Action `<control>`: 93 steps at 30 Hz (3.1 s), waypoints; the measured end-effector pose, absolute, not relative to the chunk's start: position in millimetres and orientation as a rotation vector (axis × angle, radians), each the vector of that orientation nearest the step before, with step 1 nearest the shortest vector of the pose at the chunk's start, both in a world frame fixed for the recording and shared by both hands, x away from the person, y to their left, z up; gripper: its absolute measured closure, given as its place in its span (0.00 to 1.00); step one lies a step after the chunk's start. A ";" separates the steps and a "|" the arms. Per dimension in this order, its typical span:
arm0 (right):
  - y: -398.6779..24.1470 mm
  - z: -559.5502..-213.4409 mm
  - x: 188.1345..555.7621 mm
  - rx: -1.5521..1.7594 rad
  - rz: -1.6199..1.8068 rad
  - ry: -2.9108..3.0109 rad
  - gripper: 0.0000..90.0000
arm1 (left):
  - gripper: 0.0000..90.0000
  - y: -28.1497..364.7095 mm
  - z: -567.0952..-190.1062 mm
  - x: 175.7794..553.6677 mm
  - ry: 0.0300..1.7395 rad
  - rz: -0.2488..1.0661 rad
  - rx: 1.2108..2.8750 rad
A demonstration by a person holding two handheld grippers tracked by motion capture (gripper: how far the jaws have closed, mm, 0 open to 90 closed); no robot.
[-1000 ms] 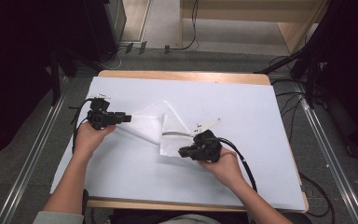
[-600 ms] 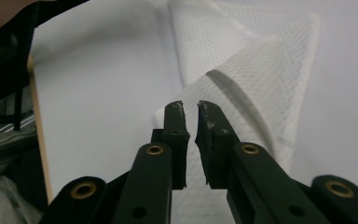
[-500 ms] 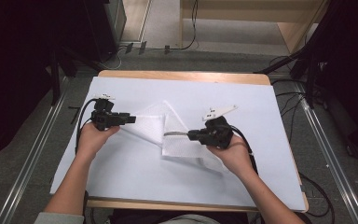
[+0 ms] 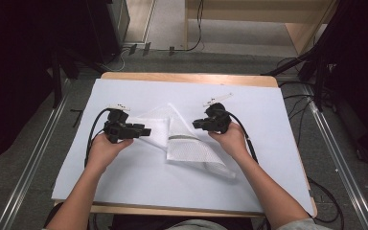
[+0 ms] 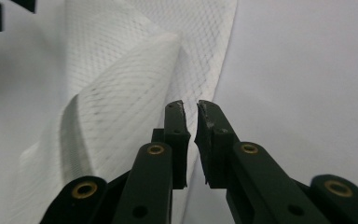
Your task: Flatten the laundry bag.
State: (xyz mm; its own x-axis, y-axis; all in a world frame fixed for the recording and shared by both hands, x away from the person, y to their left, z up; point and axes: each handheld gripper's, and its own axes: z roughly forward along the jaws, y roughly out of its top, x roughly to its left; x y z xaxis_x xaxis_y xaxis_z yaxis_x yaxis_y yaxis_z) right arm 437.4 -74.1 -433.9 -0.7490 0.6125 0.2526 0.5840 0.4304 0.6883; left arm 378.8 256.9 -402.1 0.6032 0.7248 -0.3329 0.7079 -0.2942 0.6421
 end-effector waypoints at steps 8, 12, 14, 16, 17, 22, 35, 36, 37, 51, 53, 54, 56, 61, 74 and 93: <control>-58.7 -454.3 457.6 1.097 1.192 2.654 0.89 | 0.60 247.4 -406.4 375.3 1.115 0.011 2.056; -51.5 -461.5 458.7 1.094 1.179 2.668 0.87 | 0.60 240.8 -409.4 376.0 1.107 0.001 2.053; -49.4 -463.6 458.9 1.085 1.175 2.676 0.86 | 0.60 236.6 -410.7 375.7 1.095 0.006 2.065; -48.0 -464.2 458.1 1.079 1.175 2.680 0.86 | 0.59 232.9 -412.2 375.9 1.090 0.002 2.077; -47.0 -464.6 457.9 1.081 1.173 2.683 0.86 | 0.59 231.3 -413.4 376.1 1.088 -0.002 2.072; -43.4 -466.8 455.2 1.046 1.159 2.683 0.87 | 0.58 221.9 -417.9 378.9 1.087 -0.011 2.065; -45.3 -464.3 452.0 1.044 1.125 2.667 1.00 | 0.53 198.3 -433.8 387.6 1.062 -0.031 2.135; -46.6 -463.6 452.4 1.043 1.131 2.665 1.00 | 0.53 196.2 -434.9 388.1 1.063 -0.038 2.133; -47.4 -462.8 452.4 1.050 1.138 2.662 1.00 | 0.53 194.1 -435.9 388.6 1.061 -0.046 2.134; -48.8 -464.5 446.9 1.053 1.104 2.672 1.00 | 0.67 168.8 -455.0 392.4 1.021 -0.060 2.219; -49.2 -464.9 447.2 1.059 1.110 2.670 1.00 | 0.77 166.0 -455.2 391.3 1.003 -0.038 2.242; -49.2 -465.0 447.2 1.059 1.109 2.670 1.00 | 0.82 165.2 -455.5 390.8 0.999 -0.033 2.247; -49.6 -465.3 447.3 1.063 1.111 2.673 1.00 | 0.93 165.1 -456.6 391.5 0.999 -0.052 2.250; -50.0 -465.4 447.9 1.065 1.115 2.674 1.00 | 1.00 163.6 -456.3 391.6 0.993 -0.047 2.266; -50.4 -465.1 447.4 1.069 1.109 2.672 1.00 | 0.93 181.6 -434.7 370.8 0.991 -0.076 2.199; -49.1 -466.0 446.8 1.061 1.114 2.662 1.00 | 0.94 151.7 -466.7 360.0 0.959 -0.038 2.172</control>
State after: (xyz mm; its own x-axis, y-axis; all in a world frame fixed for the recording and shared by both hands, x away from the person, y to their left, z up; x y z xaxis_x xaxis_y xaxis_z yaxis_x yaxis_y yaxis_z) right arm 446.8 -49.1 -466.0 -0.7598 0.6214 0.1913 0.5725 0.4999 0.6499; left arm 360.0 151.7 -466.7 0.7189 0.6243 -0.3057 0.6468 -0.4395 0.6234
